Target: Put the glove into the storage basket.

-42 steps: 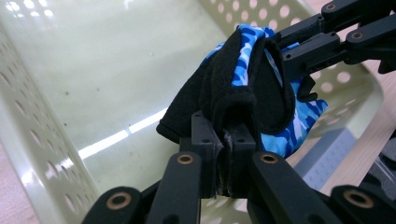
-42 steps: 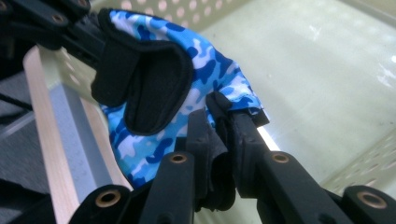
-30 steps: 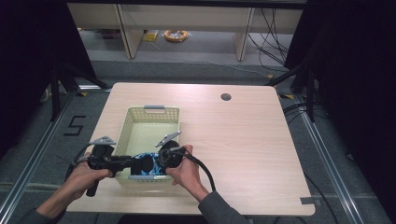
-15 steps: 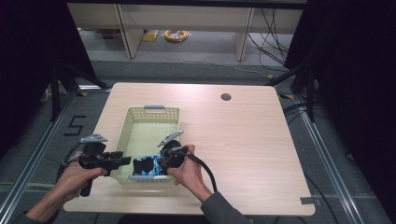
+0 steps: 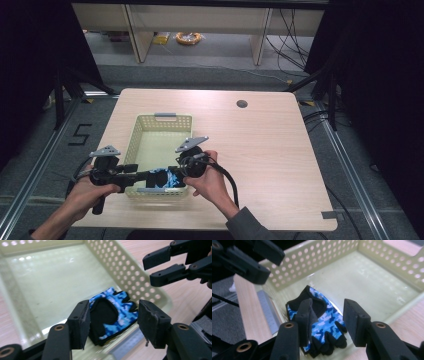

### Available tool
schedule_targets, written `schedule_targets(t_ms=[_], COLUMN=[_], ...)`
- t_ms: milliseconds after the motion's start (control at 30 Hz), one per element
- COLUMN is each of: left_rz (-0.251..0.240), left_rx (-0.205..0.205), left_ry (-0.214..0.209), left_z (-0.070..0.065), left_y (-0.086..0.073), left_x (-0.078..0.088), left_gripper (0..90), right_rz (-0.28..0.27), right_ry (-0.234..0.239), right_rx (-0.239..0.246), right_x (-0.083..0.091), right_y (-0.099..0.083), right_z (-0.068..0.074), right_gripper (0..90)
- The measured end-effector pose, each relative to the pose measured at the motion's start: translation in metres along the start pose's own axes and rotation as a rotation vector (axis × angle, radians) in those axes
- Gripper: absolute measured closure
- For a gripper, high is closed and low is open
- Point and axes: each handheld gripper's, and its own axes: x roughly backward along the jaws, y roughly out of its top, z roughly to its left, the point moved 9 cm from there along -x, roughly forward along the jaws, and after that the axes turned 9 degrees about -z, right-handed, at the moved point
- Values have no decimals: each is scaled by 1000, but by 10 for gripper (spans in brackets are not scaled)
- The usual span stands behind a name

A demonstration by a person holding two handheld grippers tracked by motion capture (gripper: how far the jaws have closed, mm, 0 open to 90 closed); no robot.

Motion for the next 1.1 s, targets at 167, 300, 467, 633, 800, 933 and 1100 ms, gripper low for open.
schedule_targets(t_ms=[167, 300, 467, 633, 800, 933, 1100], left_rz=[-15, -34, -36, -23, -27, -33, -40], left_rx=[-15, -22, -56, -103, -135, -134, -138], left_ry=[-19, -40, -59, -93, -120, -154, -172], left_z=[-16, -30, -46, -70, -86, -98, -106], left_y=[3, 2, -3, -13, -16, -20, -25], left_x=[-2, -5, -9, -20, -26, -32, -35], left_gripper=[377, 351, 330, 326, 313, 293, 276], right_rz=[-32, -57, -80, -117, -132, -133, -130], right_ry=[-5, -9, -37, -54, -67, -79, -93], right_rx=[5, -23, -60, -83, -80, -89, -84], right_x=[24, 39, 58, 76, 87, 93, 101], right_y=[-1, -6, -16, -25, -33, -41, -55], right_z=[-9, -17, -26, -31, -38, -41, -48], right_gripper=[580, 550, 506, 475, 453, 435, 425])
